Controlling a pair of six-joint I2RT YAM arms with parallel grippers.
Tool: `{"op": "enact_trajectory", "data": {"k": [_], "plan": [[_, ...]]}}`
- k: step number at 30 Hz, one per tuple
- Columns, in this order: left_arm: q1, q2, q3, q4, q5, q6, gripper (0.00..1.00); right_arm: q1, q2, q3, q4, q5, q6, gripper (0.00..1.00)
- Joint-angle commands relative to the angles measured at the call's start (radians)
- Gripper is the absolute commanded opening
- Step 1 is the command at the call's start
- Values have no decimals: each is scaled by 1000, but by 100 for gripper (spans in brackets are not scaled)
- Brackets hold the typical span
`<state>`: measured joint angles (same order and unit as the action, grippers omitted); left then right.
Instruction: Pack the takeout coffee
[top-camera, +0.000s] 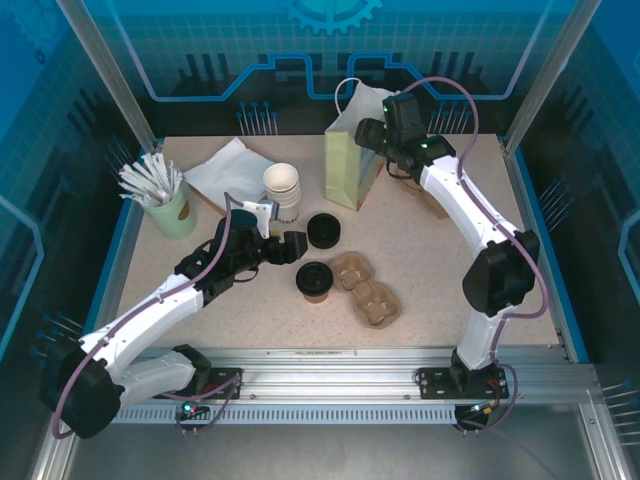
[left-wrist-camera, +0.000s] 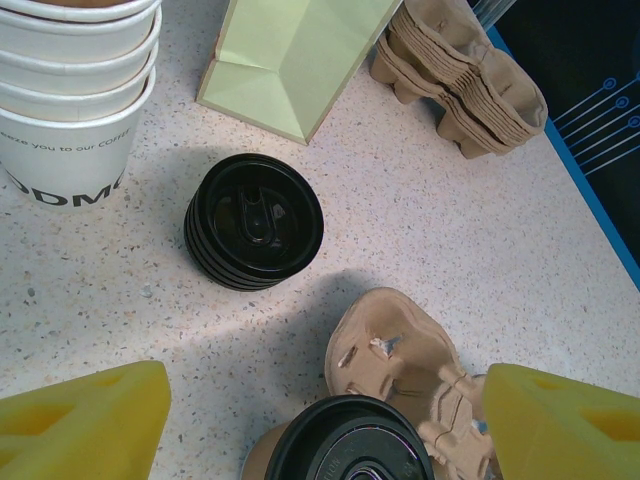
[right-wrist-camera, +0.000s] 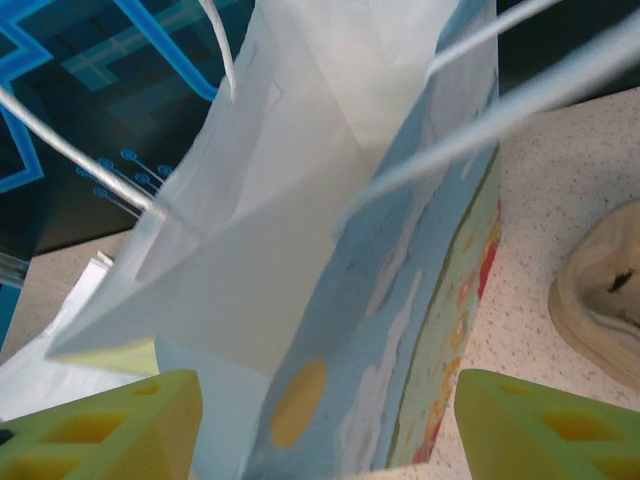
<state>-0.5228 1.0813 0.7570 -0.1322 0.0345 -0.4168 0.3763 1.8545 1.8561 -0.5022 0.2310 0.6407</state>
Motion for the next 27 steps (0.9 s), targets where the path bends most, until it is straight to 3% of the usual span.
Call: {"op": "enact_trajectory", "data": {"k": [1,14,27], "plan": [[-1,-18,20,16,19,-5,83,-17,62,95,-32,-1,14,66],[-3,-14,19,7,21,1,83,-33,288,398,-193,118,-15,39],[-3,18,26,6,33,18,83,-42,311,496,-245,184,-128,11]]}}
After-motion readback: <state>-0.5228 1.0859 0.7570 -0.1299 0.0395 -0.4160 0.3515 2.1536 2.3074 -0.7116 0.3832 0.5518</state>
